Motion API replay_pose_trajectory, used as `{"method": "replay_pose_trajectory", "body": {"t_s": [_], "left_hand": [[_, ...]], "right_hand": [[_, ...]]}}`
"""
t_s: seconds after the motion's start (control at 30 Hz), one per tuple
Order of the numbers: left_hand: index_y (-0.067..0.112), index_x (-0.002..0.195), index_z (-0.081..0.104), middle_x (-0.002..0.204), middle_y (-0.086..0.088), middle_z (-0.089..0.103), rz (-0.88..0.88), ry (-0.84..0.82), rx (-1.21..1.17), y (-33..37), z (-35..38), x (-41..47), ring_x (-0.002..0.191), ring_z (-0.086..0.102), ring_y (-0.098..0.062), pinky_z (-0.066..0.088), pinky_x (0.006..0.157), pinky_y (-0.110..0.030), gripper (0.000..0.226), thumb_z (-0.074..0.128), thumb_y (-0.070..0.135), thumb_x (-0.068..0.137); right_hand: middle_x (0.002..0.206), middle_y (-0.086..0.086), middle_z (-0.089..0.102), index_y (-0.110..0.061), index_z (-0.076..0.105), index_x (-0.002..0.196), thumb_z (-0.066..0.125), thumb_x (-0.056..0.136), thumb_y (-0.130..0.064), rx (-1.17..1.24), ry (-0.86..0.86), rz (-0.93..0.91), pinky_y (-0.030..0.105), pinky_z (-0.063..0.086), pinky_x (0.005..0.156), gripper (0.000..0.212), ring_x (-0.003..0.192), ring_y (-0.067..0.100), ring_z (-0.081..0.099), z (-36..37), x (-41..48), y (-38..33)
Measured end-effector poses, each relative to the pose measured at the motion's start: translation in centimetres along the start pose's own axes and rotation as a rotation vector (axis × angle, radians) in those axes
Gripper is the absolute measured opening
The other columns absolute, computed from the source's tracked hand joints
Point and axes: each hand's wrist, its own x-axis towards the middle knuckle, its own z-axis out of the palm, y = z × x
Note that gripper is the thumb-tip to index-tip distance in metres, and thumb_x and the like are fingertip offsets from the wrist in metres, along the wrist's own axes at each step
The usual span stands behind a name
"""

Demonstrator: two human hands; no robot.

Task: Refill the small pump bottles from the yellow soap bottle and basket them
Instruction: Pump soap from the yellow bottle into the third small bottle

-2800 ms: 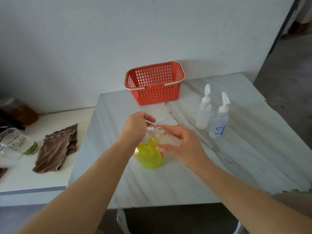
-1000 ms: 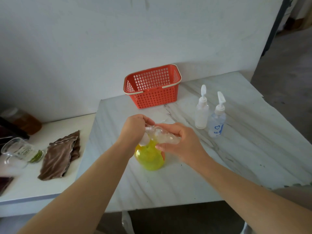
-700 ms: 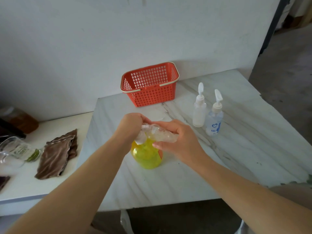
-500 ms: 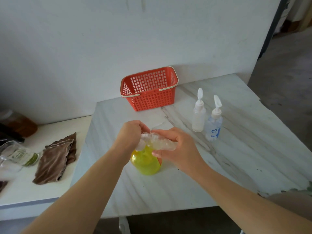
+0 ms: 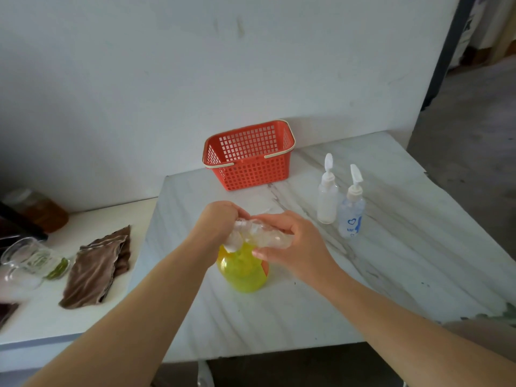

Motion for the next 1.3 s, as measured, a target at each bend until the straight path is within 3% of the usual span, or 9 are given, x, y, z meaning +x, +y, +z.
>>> {"method": "replay_pose_trajectory", "body": {"t_s": [0.07,0.17,0.37,0.53,0.7,0.83,0.93,1.1,1.3], "left_hand": [[0.007,0.093,0.068,0.095,-0.008,0.060,0.004,0.032,0.057,-0.1,0.4,0.2,0.076,0.055,-0.020,0.046,0.063,-0.029,0.031,0.040,-0.003,0.089],[0.017,0.070,0.062,0.082,-0.004,0.061,0.016,0.100,0.023,-0.8,0.8,0.8,0.061,0.049,-0.015,0.034,0.049,-0.025,0.036,0.036,-0.003,0.086],[0.015,0.097,0.060,0.095,-0.010,0.069,-0.025,0.104,-0.106,-1.5,0.8,1.1,0.063,0.054,-0.017,0.034,0.051,-0.024,0.032,0.033,-0.001,0.087],[0.018,0.092,0.061,0.098,-0.011,0.070,-0.034,0.108,-0.128,-1.3,0.8,1.0,0.067,0.055,-0.020,0.037,0.053,-0.025,0.033,0.035,-0.001,0.086],[0.018,0.108,0.057,0.099,-0.009,0.069,-0.043,0.092,-0.153,-0.6,0.3,0.2,0.071,0.056,-0.018,0.039,0.055,-0.027,0.031,0.036,0.003,0.090],[0.018,0.100,0.059,0.096,-0.010,0.070,-0.014,0.094,-0.142,-0.7,0.7,0.6,0.068,0.056,-0.019,0.037,0.053,-0.026,0.031,0.036,0.002,0.089],[0.018,0.095,0.061,0.092,-0.010,0.071,-0.004,0.095,-0.146,-1.3,0.9,1.2,0.072,0.058,-0.024,0.042,0.060,-0.028,0.033,0.035,-0.001,0.086],[0.019,0.101,0.058,0.086,-0.010,0.069,-0.002,0.084,-0.158,-2.0,1.0,1.4,0.067,0.057,-0.023,0.043,0.064,-0.029,0.035,0.034,-0.002,0.086],[0.018,0.102,0.059,0.086,-0.009,0.069,-0.006,0.090,-0.172,-1.7,1.0,1.1,0.069,0.058,-0.024,0.047,0.069,-0.033,0.036,0.034,-0.002,0.086]], "right_hand": [[0.100,-0.005,0.066,-0.045,0.066,0.100,0.079,0.054,-0.031,0.018,0.004,0.014,0.005,0.040,0.079,0.050,0.092,-0.002,0.061,0.0,0.1,0.2],[0.100,-0.004,0.067,-0.043,0.070,0.097,0.080,0.050,-0.031,0.070,0.003,0.047,0.011,0.045,0.080,0.050,0.091,0.001,0.063,0.3,0.3,0.6],[0.100,-0.007,0.068,-0.047,0.067,0.087,0.082,0.050,-0.024,0.080,-0.004,0.092,0.008,0.044,0.078,0.046,0.089,-0.002,0.062,0.6,0.3,0.7],[0.102,-0.007,0.068,-0.044,0.067,0.091,0.081,0.051,-0.027,0.090,-0.009,0.098,0.010,0.045,0.080,0.045,0.092,0.000,0.063,0.4,0.1,0.5],[0.099,-0.008,0.068,-0.047,0.067,0.089,0.083,0.054,-0.023,0.116,-0.028,0.084,0.008,0.045,0.077,0.045,0.089,-0.003,0.063,0.1,-0.2,-0.3],[0.100,-0.005,0.067,-0.047,0.068,0.092,0.081,0.053,-0.026,0.099,-0.033,0.085,0.006,0.044,0.076,0.046,0.088,-0.003,0.062,-0.3,-0.1,-0.5],[0.100,-0.005,0.067,-0.049,0.069,0.092,0.081,0.053,-0.027,0.103,-0.040,0.098,0.009,0.045,0.078,0.046,0.090,0.000,0.064,-0.3,0.0,-0.1],[0.097,-0.005,0.065,-0.058,0.067,0.085,0.081,0.052,-0.028,0.079,-0.029,0.109,0.007,0.044,0.078,0.047,0.089,-0.001,0.063,0.1,0.0,0.3],[0.098,-0.005,0.066,-0.050,0.068,0.088,0.080,0.051,-0.026,0.091,-0.031,0.119,0.005,0.042,0.076,0.046,0.088,-0.004,0.062,0.0,0.1,0.2]]}}
